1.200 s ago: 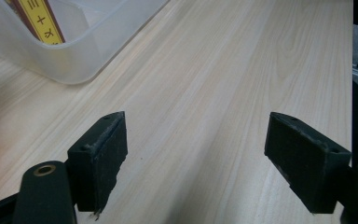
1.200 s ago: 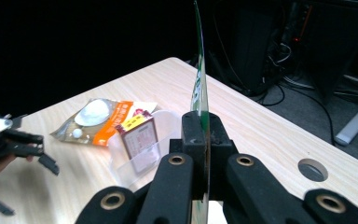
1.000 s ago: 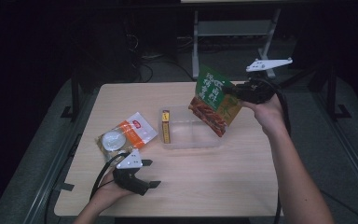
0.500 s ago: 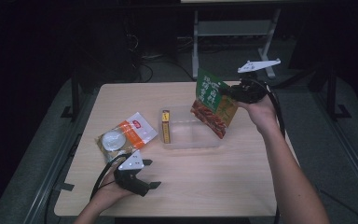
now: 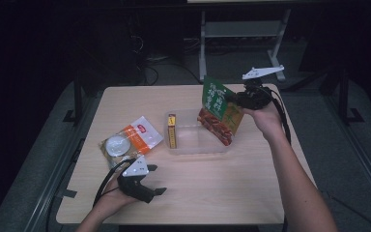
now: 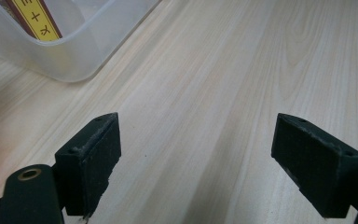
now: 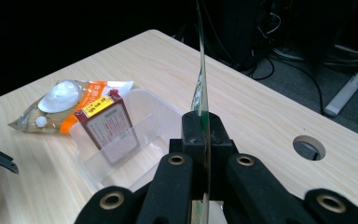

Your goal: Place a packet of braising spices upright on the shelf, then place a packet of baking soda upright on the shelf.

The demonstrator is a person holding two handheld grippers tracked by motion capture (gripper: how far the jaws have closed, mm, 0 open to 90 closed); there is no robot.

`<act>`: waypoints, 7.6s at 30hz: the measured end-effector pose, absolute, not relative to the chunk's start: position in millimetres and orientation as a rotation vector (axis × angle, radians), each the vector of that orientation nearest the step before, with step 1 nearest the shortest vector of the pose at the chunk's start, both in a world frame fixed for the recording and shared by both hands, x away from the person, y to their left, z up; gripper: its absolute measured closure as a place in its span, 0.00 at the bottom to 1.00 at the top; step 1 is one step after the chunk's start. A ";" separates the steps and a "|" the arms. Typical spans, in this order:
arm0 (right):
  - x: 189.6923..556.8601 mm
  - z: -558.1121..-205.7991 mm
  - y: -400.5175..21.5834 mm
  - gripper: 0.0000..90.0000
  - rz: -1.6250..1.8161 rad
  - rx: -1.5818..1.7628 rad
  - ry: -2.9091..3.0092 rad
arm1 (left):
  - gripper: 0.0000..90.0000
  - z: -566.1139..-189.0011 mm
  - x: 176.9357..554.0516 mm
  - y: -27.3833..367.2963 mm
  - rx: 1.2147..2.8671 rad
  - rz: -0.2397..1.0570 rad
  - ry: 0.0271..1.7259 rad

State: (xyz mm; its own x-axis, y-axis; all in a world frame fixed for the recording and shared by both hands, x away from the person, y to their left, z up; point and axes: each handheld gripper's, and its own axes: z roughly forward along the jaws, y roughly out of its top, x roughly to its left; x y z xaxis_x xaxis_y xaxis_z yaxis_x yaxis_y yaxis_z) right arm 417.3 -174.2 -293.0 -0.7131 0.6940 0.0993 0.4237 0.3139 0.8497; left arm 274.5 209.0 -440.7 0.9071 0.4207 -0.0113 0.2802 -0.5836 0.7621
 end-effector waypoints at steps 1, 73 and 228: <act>417.9 -294.2 -173.7 1.00 1.351 1.015 2.303 | 0.17 -440.7 274.5 209.1 2.229 0.215 0.498; 306.9 -389.3 -220.6 0.25 1.297 0.893 2.431 | 0.14 -436.2 284.5 224.4 2.200 0.095 0.594; 287.0 -428.4 -166.4 0.36 1.337 0.925 2.596 | 1.00 -309.5 307.7 290.5 1.849 0.260 0.650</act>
